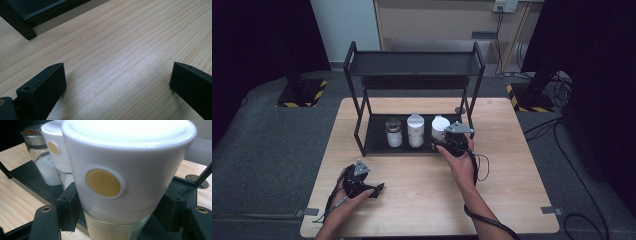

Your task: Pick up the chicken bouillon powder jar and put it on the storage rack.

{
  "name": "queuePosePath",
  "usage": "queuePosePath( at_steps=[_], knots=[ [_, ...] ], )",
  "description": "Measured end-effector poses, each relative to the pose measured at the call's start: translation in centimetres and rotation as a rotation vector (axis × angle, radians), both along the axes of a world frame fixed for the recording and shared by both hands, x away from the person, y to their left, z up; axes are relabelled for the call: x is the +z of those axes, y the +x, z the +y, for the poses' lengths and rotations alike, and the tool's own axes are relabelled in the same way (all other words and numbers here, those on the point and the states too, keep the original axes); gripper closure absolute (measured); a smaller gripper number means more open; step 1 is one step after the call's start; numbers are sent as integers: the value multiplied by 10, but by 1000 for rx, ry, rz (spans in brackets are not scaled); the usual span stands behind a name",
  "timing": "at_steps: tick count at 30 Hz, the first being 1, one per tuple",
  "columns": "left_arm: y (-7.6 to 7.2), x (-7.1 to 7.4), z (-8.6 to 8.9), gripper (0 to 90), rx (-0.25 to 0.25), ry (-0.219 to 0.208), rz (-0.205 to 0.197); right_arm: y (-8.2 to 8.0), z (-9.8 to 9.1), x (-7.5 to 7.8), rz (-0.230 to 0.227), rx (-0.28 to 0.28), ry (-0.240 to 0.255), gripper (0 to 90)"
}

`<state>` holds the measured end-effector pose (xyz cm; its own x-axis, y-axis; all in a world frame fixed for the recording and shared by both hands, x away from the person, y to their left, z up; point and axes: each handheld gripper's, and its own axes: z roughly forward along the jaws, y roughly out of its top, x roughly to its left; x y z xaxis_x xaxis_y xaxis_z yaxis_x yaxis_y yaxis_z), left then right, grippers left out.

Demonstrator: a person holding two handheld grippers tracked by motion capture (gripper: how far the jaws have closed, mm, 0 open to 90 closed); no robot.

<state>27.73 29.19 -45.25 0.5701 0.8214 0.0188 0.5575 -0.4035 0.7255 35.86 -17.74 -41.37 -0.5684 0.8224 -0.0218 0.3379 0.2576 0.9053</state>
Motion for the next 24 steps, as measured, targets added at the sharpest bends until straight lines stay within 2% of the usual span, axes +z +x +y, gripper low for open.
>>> queuePosePath(
  at_steps=[24],
  knots=[
    [-1,0,-1,0,4,0,-2,22,11,-2,8,-22,-12,316]
  ],
)
